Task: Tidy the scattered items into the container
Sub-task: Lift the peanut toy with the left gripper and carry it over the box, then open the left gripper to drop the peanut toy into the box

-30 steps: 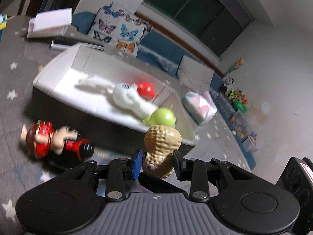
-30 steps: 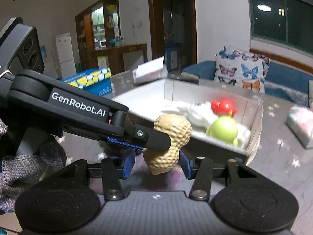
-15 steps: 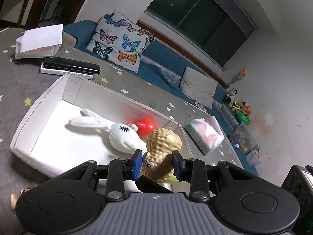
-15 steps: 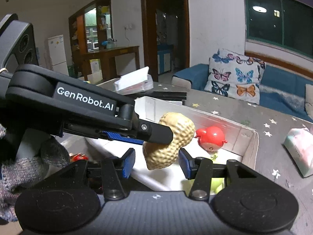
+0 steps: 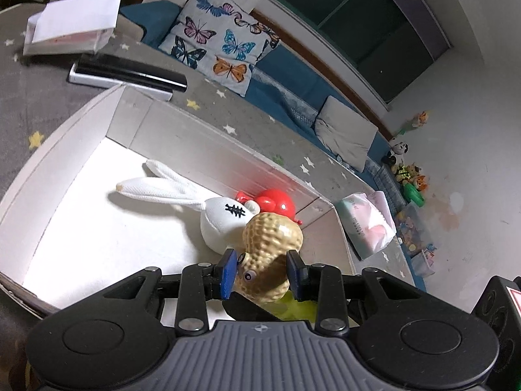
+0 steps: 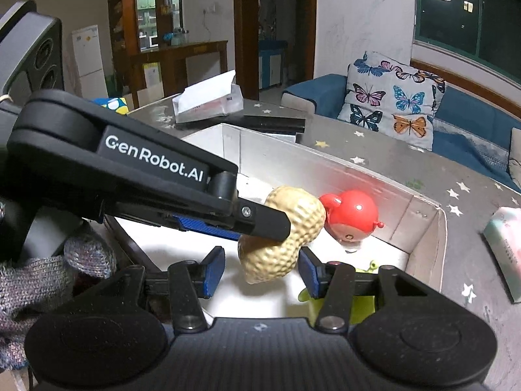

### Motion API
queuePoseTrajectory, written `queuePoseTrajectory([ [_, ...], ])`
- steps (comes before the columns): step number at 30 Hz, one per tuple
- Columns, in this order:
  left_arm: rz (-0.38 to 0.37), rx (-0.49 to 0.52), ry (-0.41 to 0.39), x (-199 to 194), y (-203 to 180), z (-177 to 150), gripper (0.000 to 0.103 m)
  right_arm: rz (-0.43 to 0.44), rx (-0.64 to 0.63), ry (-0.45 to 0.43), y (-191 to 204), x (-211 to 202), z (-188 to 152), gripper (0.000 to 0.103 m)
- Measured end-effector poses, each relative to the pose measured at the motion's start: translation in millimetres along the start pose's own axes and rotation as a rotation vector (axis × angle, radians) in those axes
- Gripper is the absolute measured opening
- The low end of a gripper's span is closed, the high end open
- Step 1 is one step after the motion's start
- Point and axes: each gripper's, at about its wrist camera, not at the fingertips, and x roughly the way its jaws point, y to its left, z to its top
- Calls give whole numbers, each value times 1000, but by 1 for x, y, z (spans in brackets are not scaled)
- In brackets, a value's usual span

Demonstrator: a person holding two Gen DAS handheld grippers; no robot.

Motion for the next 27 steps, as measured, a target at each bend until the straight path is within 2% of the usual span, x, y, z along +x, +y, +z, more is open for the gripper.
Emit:
queuePoseTrajectory([
  [6,14,1,28,6,1,-1,35,-7,-2,4,1,-2,-1,51],
  [19,42,44,31,1,-6,-5,35,-3,14,-23,1,-20,-9,52],
  [23,47,52,27,-2,-7,-6,35,-6,26,-42,1,-28,-10,59],
  [27,47,49,19,-6,-7,-6,35,-3,29,-59,2,-35,-11,60],
])
